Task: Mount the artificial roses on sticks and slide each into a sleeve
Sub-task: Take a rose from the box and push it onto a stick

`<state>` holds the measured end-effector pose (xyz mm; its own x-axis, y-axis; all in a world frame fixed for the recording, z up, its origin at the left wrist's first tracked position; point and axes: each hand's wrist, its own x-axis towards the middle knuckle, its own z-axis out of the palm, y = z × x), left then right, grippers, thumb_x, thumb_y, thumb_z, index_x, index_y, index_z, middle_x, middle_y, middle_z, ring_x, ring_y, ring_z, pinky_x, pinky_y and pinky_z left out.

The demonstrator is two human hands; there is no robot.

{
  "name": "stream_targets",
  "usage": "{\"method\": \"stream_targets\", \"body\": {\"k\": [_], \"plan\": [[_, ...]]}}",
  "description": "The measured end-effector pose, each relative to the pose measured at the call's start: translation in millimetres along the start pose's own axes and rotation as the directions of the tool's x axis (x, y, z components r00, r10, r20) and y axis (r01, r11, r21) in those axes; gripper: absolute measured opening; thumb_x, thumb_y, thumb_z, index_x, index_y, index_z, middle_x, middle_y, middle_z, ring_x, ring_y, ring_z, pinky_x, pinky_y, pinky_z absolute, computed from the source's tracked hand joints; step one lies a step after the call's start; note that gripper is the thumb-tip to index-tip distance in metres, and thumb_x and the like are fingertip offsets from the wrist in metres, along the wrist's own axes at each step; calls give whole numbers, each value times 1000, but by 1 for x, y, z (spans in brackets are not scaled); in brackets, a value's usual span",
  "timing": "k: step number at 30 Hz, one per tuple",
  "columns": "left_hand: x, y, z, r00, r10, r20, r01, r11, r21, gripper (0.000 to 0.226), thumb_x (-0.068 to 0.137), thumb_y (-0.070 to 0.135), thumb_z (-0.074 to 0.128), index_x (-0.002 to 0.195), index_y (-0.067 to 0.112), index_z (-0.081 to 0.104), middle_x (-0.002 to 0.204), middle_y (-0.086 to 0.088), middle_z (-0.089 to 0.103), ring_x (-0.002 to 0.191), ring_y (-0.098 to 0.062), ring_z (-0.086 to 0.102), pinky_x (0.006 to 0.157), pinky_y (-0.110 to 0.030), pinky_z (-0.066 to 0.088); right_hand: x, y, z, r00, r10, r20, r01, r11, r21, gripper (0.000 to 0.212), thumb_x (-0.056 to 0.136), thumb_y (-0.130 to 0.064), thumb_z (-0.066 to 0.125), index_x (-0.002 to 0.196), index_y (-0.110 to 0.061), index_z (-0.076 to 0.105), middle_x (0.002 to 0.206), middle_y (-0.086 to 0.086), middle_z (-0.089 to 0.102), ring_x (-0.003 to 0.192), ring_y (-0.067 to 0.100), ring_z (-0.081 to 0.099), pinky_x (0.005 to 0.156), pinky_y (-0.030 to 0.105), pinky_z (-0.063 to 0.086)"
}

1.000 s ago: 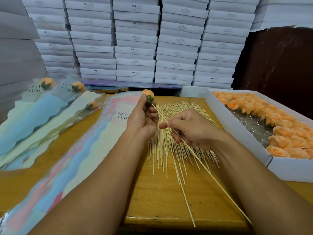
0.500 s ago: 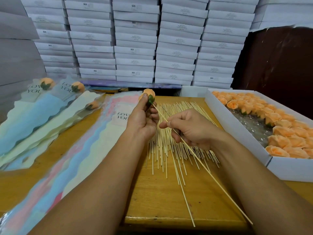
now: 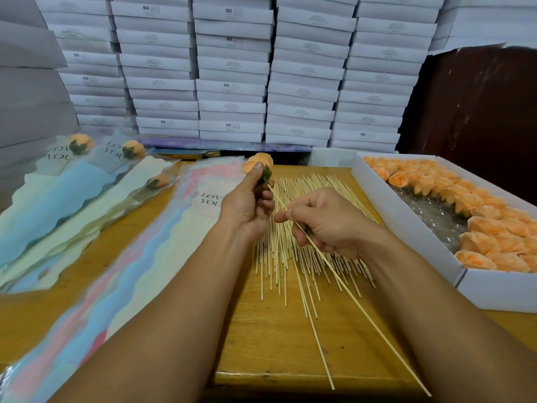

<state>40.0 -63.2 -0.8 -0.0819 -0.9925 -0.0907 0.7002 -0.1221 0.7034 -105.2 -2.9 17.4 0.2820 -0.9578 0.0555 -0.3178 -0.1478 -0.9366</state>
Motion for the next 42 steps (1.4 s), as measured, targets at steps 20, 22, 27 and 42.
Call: {"method": "stream_targets", "body": {"k": [20,22,27,42], "plan": [[2,1,-3,999,-12,-32,13,999,30,19,93,24,69,91,6,63,69,-4,57,46,-4,46,43,-13,38,0,2,4,1000,25,-11,-26,999,-38,21,101,-10,55,98,-4,74,53,7,61,33,10,35,32,19,27],[1,0,-4,999,-17,-40,18,999,31,19,93,23,70,93,5,63,70,-5,58,47,-5,48,44,-13,39,0,3,4,999,32,-20,-32,999,-22,21,101,-8,54,98,-1,74,53,7,60,32,9,35,31,19,26],[0,0,-4,997,-19,-81,23,999,41,20,94,23,68,93,4,63,71,-6,58,46,-6,47,43,-14,39,3,5,6,997,68,-25,-68,998,0,22,102,-9,53,98,-2,74,54,8,61,32,9,35,31,18,26],[11,-17,-2,844,518,-139,-32,306,951,18,92,4,52,105,9,63,105,-10,68,86,-24,59,71,-33,43,11,12,-2,988,151,-23,-142,963,228,22,101,-11,52,101,-4,73,61,7,65,40,6,42,31,18,30]]}}
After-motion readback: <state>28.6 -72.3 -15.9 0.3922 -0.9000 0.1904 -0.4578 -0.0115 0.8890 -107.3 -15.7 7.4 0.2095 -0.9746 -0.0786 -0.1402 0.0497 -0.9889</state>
